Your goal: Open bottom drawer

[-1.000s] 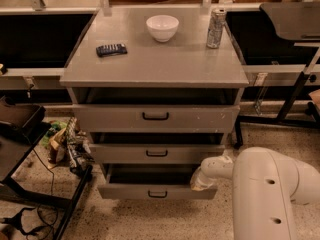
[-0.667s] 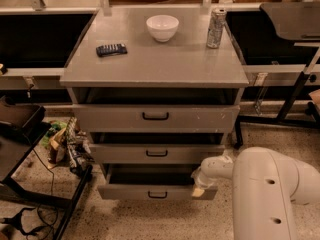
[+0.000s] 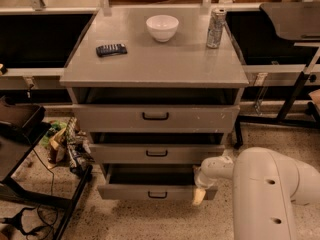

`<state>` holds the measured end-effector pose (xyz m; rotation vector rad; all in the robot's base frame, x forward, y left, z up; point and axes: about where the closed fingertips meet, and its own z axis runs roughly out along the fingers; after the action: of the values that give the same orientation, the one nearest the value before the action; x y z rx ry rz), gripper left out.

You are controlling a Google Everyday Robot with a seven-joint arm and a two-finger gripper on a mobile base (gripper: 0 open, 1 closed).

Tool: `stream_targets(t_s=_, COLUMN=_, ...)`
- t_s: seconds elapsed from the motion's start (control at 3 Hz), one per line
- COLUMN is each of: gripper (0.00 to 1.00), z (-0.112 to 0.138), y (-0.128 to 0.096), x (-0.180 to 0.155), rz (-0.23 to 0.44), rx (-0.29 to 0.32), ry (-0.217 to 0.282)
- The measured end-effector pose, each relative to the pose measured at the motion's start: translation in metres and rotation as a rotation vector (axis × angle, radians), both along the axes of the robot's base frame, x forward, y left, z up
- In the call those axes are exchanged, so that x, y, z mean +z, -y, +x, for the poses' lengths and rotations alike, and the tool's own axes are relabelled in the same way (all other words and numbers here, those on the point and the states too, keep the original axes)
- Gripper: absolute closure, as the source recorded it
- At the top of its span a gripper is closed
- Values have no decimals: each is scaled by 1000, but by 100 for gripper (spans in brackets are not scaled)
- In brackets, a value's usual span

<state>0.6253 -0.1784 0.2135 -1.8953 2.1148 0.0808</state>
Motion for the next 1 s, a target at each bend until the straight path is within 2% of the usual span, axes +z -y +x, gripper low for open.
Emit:
stream_targets(t_s=0.33, gripper=19, z=-8, y=-1, x=-19, rz=-2, rx=-16, ry=-44)
stream_targets(t_s=0.67, gripper=42, z=-43, y=-5, x=-30, rz=-52, rx=-2, ry=-147)
stream_targets(t_s=1.0, gripper=66, z=-70, y=-3, x=-13, rz=-120, rx=14, ry=-196)
